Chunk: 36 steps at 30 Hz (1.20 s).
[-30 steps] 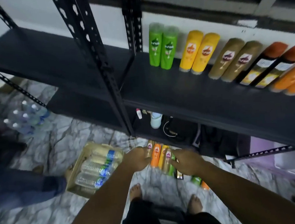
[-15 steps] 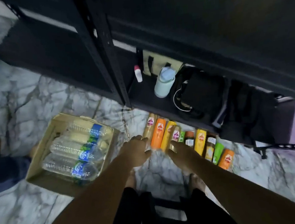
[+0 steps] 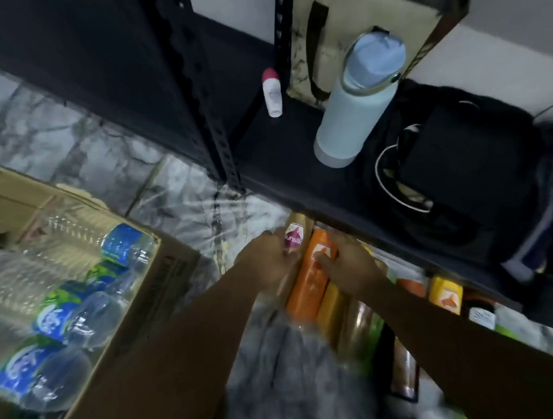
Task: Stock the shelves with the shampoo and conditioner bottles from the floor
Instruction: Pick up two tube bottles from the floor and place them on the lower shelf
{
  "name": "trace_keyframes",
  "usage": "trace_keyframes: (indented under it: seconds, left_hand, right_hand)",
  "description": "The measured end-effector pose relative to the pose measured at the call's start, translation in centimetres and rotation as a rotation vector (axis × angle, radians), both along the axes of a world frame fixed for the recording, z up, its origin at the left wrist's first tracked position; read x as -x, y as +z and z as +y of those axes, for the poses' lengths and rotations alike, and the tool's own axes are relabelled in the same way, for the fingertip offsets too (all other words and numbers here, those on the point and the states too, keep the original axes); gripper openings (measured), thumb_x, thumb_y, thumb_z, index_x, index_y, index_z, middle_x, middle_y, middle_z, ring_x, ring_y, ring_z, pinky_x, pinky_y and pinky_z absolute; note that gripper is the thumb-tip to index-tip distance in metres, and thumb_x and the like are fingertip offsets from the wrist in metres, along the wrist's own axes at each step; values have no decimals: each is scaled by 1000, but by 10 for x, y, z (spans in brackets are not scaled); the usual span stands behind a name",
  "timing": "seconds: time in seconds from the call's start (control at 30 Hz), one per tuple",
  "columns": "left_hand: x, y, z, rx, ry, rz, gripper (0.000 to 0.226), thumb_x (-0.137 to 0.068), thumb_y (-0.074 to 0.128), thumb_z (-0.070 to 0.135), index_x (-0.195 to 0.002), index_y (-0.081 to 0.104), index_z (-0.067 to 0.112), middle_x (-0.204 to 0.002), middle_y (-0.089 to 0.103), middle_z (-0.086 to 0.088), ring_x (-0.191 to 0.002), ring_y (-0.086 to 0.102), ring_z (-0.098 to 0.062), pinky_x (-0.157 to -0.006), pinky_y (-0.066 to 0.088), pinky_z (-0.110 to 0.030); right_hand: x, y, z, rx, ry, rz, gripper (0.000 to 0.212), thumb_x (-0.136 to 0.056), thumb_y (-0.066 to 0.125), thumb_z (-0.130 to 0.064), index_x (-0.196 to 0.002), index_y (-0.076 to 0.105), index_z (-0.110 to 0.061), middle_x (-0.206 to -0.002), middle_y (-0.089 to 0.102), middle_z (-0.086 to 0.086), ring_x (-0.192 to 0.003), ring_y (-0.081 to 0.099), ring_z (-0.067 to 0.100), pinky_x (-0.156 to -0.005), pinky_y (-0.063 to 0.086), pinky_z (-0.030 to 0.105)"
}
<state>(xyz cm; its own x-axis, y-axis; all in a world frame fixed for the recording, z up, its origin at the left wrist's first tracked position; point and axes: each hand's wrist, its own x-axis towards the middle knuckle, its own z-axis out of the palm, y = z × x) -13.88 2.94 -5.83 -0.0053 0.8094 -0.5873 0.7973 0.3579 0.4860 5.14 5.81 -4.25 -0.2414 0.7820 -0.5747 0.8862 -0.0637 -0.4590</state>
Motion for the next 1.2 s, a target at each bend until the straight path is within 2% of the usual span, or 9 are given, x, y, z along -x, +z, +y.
trace_keyframes:
  seconds: [0.17,0.3,0.47,0.57,0.63,0.7,0.87,0.97,1.2]
  left_hand:
    - [-2,-39,28,62,70,-119,63,-94,67,45,-145,42,17,-125,64,-7,-113,63,-27,-88,46,-32]
    - [-11,-51,33,8,143,-146,62,-93,70,47,-140,46,16,-129,63,-7,-116,61,-26,-88,42,-29]
    - [-18,-58,22,-84,113,-78,67,-88,77,37,-140,44,10,-129,60,-9,-117,61,-26,-88,43,-25]
    - [-19,-50,5,-166,167,-71,61,-86,77,37,-129,43,11,-115,57,-9,-106,63,-29,-82,47,-31]
    - [-18,-36,-4,-201,208,-125,56,-83,79,35,-117,40,15,-107,59,-5,-93,64,-21,-72,49,-32]
    - [-14,-13,-15,-235,236,-197,54,-83,81,29,-112,37,18,-98,62,0,-84,62,-10,-64,47,-24]
    - [-12,32,-56,-334,311,-318,63,-79,84,16,-120,39,29,-97,69,4,-85,68,-13,-60,51,-16]
    - [-13,45,-76,-364,294,-314,59,-75,87,20,-118,48,35,-92,70,9,-81,67,-4,-67,54,-22]
    - [-13,59,-107,-377,203,-245,57,-75,87,19,-115,49,31,-91,67,9,-79,62,-6,-62,42,-12]
  right_hand:
    - [15,-40,25,-12,4,-115,60,-91,69,-37,-142,48,-14,-135,53,14,-120,56,30,-97,47,38]
    - [19,-60,25,9,112,-144,100,-81,79,-40,-158,20,-20,-155,36,13,-138,41,34,-111,41,42]
    - [17,-68,34,-9,189,-209,113,-66,84,-59,-156,27,-24,-152,42,11,-137,42,35,-114,38,42]
    - [16,-54,36,38,258,-150,102,-53,89,-61,-141,52,-26,-141,53,10,-126,53,27,-104,48,35]
    - [14,-37,32,69,260,-114,87,-52,92,-57,-127,62,-24,-131,56,10,-115,55,24,-95,51,31]
    - [11,-16,28,46,244,-77,80,-54,95,-48,-122,61,-21,-124,54,9,-112,54,24,-93,49,31]
    - [1,36,4,-112,211,32,62,-61,94,-31,-108,55,-20,-106,65,3,-99,63,23,-81,54,34]
    - [-2,54,-25,-193,202,68,56,-67,91,-28,-110,56,-24,-112,59,-1,-103,60,21,-83,51,33]
    - [-9,58,-101,-407,201,112,51,-81,77,-22,-123,49,-29,-130,50,-5,-114,57,25,-88,46,37]
